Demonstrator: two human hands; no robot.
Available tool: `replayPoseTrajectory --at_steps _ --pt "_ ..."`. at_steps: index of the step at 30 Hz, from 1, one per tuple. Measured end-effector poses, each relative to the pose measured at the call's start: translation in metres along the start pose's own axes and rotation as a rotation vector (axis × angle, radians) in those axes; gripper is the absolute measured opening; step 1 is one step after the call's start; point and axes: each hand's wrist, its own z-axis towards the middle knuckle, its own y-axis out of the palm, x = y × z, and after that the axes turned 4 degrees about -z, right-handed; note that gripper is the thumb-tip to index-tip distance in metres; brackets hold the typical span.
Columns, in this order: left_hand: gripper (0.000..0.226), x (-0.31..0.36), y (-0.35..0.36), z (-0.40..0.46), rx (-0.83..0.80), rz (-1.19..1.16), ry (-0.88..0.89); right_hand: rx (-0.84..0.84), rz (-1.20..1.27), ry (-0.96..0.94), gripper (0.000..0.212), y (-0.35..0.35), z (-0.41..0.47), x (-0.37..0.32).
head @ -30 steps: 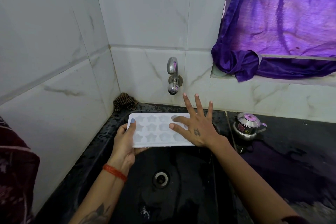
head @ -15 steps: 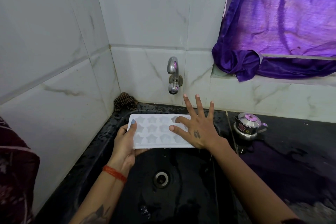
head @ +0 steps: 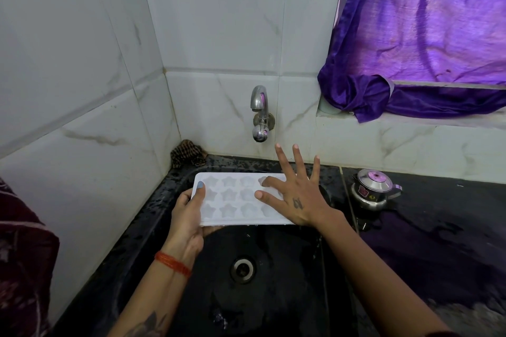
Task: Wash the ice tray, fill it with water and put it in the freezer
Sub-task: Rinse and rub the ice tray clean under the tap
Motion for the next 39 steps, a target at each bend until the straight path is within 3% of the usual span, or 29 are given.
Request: replayPoseTrajectory --at_steps 7,10,13,22,32,36,39 --pt "0.015 -0.002 -0.001 -0.001 -0.009 -0.003 -0.008 0.034 -0.046 0.018 0.073 0.001 -0.001 0.0" --pt "0.027 -0.002 -0.002 0.0 -0.022 -0.009 -0.02 0.121 -0.013 -0.029 0.072 -0.001 0.001 -0.003" --pt "0.033 -0.002 -0.001 -0.001 -0.03 -0.017 -0.028 0.105 -0.009 -0.067 0.074 -0.003 0.003 -0.01" --pt "0.017 0.001 0.003 -0.005 -0.012 -0.01 -0.033 -0.051 -0.049 -0.036 0.082 0.0 0.012 -0.021" --pt "0.016 0.005 0.003 -0.009 0.005 -0.016 -0.047 -0.02 -0.102 -0.042 0.081 0.006 0.014 -0.022" --pt "0.016 0.006 0.003 -0.011 0.007 -0.03 -0.044 -0.001 -0.101 -0.043 0.091 0.009 0.014 -0.021" --pt "0.015 0.006 0.002 -0.012 0.013 -0.034 -0.039 -0.026 -0.078 -0.042 0.082 0.008 0.014 -0.022"
